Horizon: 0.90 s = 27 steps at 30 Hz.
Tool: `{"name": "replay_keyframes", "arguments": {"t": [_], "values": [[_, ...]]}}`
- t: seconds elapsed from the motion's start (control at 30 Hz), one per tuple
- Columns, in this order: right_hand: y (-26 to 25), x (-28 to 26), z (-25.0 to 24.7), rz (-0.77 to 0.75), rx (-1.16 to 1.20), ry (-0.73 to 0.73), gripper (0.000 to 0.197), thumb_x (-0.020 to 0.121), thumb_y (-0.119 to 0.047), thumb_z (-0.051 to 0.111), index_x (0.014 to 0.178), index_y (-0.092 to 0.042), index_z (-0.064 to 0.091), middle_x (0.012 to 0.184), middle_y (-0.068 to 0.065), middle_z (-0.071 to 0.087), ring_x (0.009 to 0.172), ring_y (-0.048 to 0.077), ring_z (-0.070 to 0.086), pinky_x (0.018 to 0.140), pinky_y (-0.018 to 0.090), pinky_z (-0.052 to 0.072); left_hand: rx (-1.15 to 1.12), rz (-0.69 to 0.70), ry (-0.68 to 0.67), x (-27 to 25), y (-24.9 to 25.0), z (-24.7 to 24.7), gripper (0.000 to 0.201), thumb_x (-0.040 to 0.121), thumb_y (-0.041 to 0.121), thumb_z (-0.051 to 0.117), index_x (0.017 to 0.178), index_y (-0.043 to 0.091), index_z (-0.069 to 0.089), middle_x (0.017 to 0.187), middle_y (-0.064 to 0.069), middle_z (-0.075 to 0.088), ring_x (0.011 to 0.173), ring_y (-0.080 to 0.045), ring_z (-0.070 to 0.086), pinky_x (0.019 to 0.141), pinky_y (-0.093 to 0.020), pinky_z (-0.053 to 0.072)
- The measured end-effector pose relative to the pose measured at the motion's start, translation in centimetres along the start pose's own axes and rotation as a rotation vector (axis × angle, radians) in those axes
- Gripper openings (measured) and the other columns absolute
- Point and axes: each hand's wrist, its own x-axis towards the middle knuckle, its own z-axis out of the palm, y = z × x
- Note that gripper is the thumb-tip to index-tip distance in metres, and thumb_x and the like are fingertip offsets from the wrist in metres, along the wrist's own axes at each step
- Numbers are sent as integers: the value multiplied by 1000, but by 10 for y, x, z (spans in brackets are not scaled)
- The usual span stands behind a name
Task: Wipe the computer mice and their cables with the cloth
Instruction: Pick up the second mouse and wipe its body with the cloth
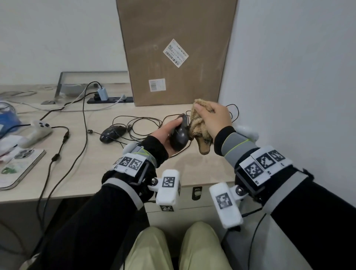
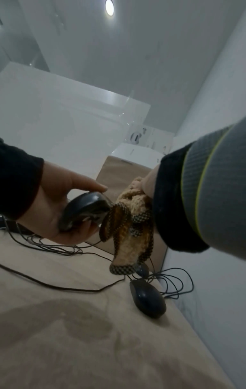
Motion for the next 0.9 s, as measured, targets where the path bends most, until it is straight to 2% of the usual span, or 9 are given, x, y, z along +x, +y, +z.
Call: {"name": "replay_keyframes", "arguments": {"t": [0.17,0.27,0.37,0.57,0.6,0.7,0.77,0.83,0.9], "values": [[11,-7,7,97,-20,-24,26,88,-37,54,93,-14,66,91,5,69,89,26,64,88,43,51,-59,6,4,7,-2,-8,25,93,27,44,98,4,55,86,-12,59,74,-26,61,60,-31,53],[17,-6,10,218,124,-14,27,89,-36,52,103,-15,61,92,2,66,86,21,64,83,38,54,-93,-8,-41,15,-7,-17,19,95,16,38,97,4,52,88,-13,57,80,-26,59,71,-41,52],[18,-7,9,274,194,22,34,89,-34,51,117,-16,47,99,0,61,98,23,61,87,39,52,-94,-9,-73,20,-12,-23,19,96,14,39,100,4,54,92,-12,60,86,-25,59,85,-43,49],[24,-25,19,-28,35,-95,25,87,-28,59,111,-23,63,102,-3,63,87,13,59,80,33,50,-177,27,-76,35,-14,-25,28,99,19,36,91,8,60,74,-9,71,78,-21,63,70,-34,51],[27,-29,21,-85,12,-114,27,88,-25,59,114,-21,65,107,-2,63,92,11,59,85,30,49,-184,26,-63,36,-13,-26,29,99,20,35,90,8,60,72,-9,71,76,-21,63,67,-33,51],[34,-26,26,-175,-70,-129,30,91,-12,56,120,-12,63,123,-1,62,110,1,51,97,4,33,-171,4,-44,41,-14,-29,28,98,20,36,87,8,59,69,-7,69,70,-18,61,64,-28,51],[37,-14,26,-67,-20,-95,30,90,-12,57,118,-14,65,117,-1,66,105,4,57,99,15,41,-143,-36,-55,42,-16,-32,24,97,19,37,89,8,57,73,-7,66,69,-17,60,66,-27,46],[38,-3,23,37,29,-71,29,90,-16,57,117,-17,66,95,-7,69,85,5,62,86,29,52,-119,-51,-54,43,-16,-33,22,97,19,38,89,9,55,72,-6,65,64,-16,62,66,-27,44],[36,-1,22,48,1,-67,29,91,-17,56,119,-18,64,90,-10,66,71,-1,57,81,23,50,-131,-27,-50,44,-12,-32,24,97,18,36,87,9,56,70,-6,66,61,-16,63,64,-28,45]]}}
